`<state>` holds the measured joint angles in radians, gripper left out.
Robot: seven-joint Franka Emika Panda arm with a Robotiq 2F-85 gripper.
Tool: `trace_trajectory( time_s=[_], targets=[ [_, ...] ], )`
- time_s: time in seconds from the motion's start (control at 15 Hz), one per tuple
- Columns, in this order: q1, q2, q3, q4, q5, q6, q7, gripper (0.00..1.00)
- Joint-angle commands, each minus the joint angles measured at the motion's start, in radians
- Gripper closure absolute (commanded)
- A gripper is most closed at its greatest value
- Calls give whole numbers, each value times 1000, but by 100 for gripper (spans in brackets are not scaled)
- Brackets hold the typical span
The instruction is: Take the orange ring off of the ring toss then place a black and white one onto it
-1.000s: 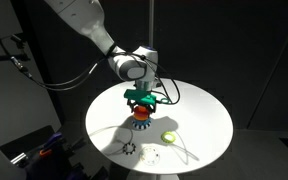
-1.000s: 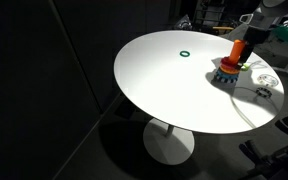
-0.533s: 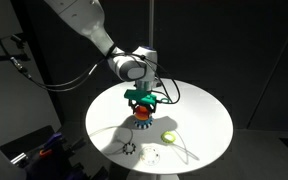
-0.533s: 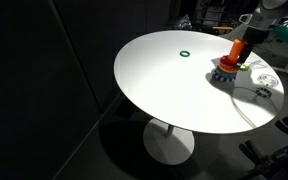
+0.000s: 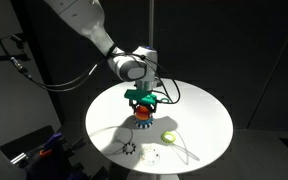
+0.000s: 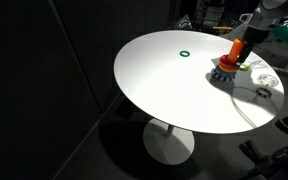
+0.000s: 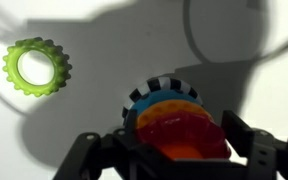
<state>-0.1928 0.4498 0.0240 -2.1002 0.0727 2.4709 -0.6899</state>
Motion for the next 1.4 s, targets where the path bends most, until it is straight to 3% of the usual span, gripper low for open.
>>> trace_trajectory(
  time_s=[0.0, 1.33],
  targets=[
    [3, -19, -6, -8, -23, 10, 38, 41],
    [5, -184, -5, -33, 7, -41, 63, 41]
  ],
)
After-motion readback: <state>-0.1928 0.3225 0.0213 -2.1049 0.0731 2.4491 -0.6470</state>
